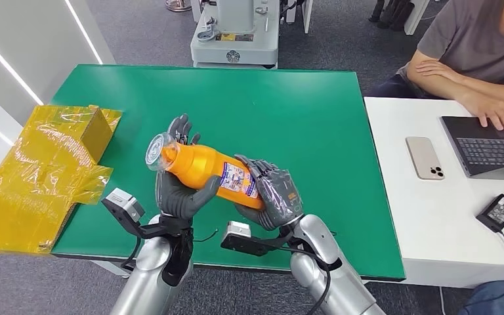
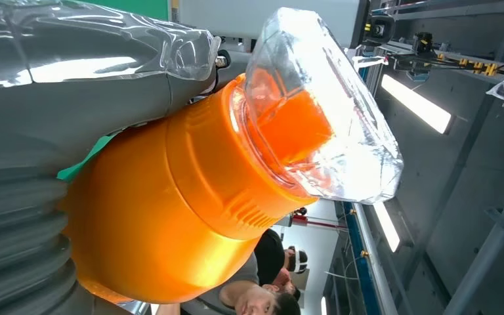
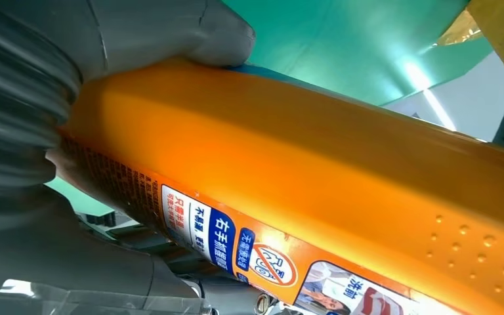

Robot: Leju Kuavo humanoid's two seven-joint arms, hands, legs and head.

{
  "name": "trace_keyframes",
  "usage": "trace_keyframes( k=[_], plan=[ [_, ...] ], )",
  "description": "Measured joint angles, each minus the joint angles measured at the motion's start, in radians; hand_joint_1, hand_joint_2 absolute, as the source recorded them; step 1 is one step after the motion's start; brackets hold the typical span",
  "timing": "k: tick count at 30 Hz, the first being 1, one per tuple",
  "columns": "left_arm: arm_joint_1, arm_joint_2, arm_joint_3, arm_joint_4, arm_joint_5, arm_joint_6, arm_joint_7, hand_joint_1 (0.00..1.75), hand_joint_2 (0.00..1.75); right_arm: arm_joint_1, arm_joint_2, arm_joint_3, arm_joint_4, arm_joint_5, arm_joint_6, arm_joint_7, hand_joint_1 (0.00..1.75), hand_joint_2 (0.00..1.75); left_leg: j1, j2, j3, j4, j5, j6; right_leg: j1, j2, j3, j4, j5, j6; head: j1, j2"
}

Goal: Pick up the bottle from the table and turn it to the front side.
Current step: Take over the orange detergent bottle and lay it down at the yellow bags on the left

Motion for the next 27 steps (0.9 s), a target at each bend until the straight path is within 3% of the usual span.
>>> trace_keyframes(
  k=[3,7,27],
  plan=[
    [0.000,0.000,0.000,0.000,0.000,0.000,0.000,0.00,1.75,-0.002,0.000,0.001,0.005,0.000,0.002,0.001,1.75,1.75,0.000,0.000,0.000,0.000,0.000,0.000,0.000,0.000,0.000,0.000,0.000,0.000,0.000,0.000],
    [0.000,0.000,0.001,0.000,-0.002,-0.001,0.000,1.70,1.75,-0.005,0.000,0.002,0.009,0.011,0.013,0.010,1.75,1.75,0.000,0.000,0.000,0.000,0.000,0.000,0.000,0.000,0.000,0.000,0.000,0.000,0.000,0.000],
    [0.000,0.000,0.006,0.001,-0.007,-0.010,-0.001,1.75,1.75,-0.019,0.000,0.008,0.020,0.041,0.028,0.023,1.75,1.75,0.000,0.000,0.000,0.000,0.000,0.000,0.000,0.000,0.000,0.000,0.000,0.000,0.000,0.000]
  ],
)
